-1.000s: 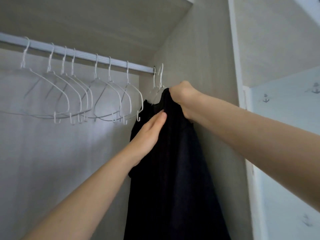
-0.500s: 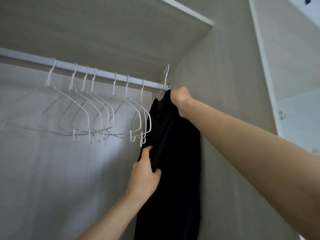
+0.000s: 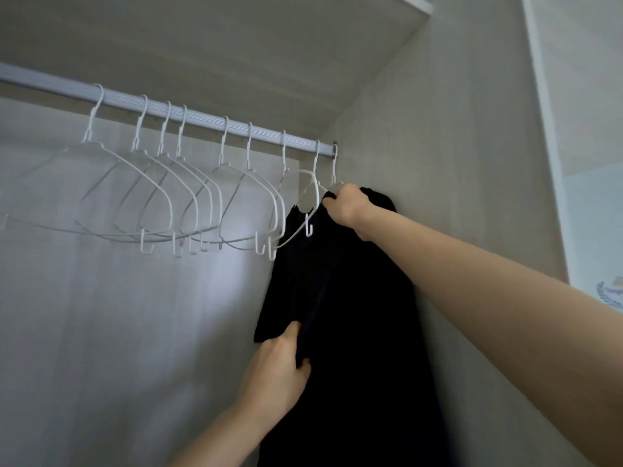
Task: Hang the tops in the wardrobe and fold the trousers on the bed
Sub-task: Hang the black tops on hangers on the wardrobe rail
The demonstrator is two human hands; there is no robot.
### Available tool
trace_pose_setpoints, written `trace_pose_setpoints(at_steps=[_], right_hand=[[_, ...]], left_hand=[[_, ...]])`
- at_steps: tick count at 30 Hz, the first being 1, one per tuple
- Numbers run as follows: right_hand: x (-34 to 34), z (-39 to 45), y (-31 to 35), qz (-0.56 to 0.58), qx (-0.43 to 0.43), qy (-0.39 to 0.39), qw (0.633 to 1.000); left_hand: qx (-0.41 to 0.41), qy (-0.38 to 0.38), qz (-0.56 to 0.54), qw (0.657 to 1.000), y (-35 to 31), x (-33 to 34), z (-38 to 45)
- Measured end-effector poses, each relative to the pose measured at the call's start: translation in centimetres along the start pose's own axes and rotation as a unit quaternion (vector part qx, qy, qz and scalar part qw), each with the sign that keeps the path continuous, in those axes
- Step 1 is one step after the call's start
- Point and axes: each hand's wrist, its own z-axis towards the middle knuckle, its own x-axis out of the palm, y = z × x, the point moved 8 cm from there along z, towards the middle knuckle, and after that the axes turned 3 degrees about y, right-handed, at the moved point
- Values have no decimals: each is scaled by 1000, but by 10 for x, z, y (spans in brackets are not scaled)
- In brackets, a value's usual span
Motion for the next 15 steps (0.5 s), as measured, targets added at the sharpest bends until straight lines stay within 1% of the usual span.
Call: trace_pose_setpoints(at_steps=[2,4,10,15], right_hand=[[0,-12,1,-53,-23,4,998],[0,-27,4,-66,-32,3,997],[-7,-75,15,-105,-123,13,987],[-7,-116,-3,-110,-134,61,983]], left_hand=[[1,5,-10,1000,-3,5,-5],[-3,7,-16,1000,-5,7,-10],[-13,-8,-44,999,-23,2,-31],[-23,-5,-42,999,-42,-4,-60]])
